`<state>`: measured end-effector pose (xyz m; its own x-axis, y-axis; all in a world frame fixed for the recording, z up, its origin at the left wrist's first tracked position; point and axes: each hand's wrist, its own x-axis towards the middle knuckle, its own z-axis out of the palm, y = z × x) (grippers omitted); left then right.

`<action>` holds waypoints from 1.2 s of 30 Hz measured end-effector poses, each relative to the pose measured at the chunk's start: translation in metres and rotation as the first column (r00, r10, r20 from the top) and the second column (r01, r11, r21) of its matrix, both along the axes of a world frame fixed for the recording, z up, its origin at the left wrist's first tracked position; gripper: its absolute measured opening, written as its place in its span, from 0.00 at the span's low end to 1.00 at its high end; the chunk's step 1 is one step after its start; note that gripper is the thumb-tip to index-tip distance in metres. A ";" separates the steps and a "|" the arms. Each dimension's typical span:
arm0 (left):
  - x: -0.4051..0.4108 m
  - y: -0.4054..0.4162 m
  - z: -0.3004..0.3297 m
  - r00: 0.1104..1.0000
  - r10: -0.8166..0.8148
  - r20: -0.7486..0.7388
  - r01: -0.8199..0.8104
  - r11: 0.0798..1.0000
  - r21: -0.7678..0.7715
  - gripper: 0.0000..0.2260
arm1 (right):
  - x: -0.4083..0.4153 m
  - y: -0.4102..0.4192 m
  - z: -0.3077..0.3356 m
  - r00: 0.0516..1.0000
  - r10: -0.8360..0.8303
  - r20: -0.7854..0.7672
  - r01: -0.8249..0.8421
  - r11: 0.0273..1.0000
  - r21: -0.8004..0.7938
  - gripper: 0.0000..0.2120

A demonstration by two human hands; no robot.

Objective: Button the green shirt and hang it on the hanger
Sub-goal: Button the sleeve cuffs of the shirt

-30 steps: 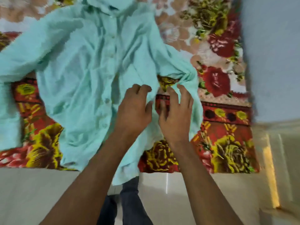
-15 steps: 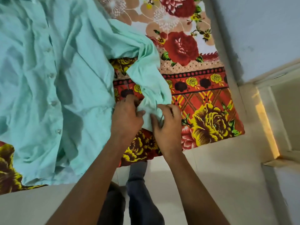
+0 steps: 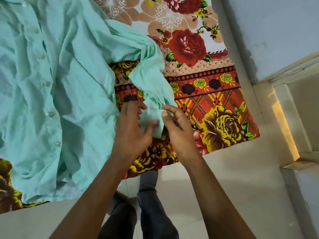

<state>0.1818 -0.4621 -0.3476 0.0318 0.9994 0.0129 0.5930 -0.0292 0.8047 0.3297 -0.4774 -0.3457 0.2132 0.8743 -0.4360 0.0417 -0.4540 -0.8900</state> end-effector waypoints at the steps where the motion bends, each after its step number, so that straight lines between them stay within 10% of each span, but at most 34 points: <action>1: 0.000 -0.005 -0.001 0.998 -0.070 0.005 0.070 0.997 -0.034 0.25 | 0.000 0.000 0.000 0.992 -0.026 -0.124 0.023 1.000 -0.021 0.11; 6: -0.006 -0.011 -0.008 0.989 -0.134 -0.065 0.130 0.989 -0.065 0.28 | -0.001 -0.004 0.001 0.920 0.026 -0.391 -0.044 0.998 -0.037 0.17; 9: -0.010 -0.006 -0.010 0.999 -0.012 -0.029 0.013 1.000 0.014 0.15 | -0.004 -0.008 0.000 0.996 0.072 0.061 -0.075 0.995 0.061 0.15; 12: -0.013 -0.005 -0.013 0.995 0.082 0.063 -0.081 0.997 -0.014 0.11 | -0.006 -0.012 -0.003 0.844 0.094 0.529 -0.175 0.979 0.105 0.18; 16: -0.014 -0.012 -0.013 0.961 0.158 0.228 -0.152 0.987 -0.043 0.07 | -0.015 -0.017 -0.004 0.645 0.197 0.738 -0.323 0.946 0.030 0.18; 28: -0.004 -0.022 -0.009 0.997 -0.025 0.069 0.023 0.999 0.039 0.06 | -0.009 -0.012 0.003 0.642 0.239 0.728 -0.255 0.963 -0.092 0.04; 36: 0.010 -0.026 0.002 0.953 0.137 0.271 -0.102 0.985 -0.141 0.05 | -0.011 -0.023 0.013 0.798 0.045 0.600 -0.130 0.987 0.099 0.05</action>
<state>0.1921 -0.4881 -0.3461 -0.0751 0.9899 -0.1203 0.3378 0.1387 0.9309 0.3182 -0.5000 -0.3328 0.3131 0.9405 -0.1319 0.6155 -0.3067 -0.7260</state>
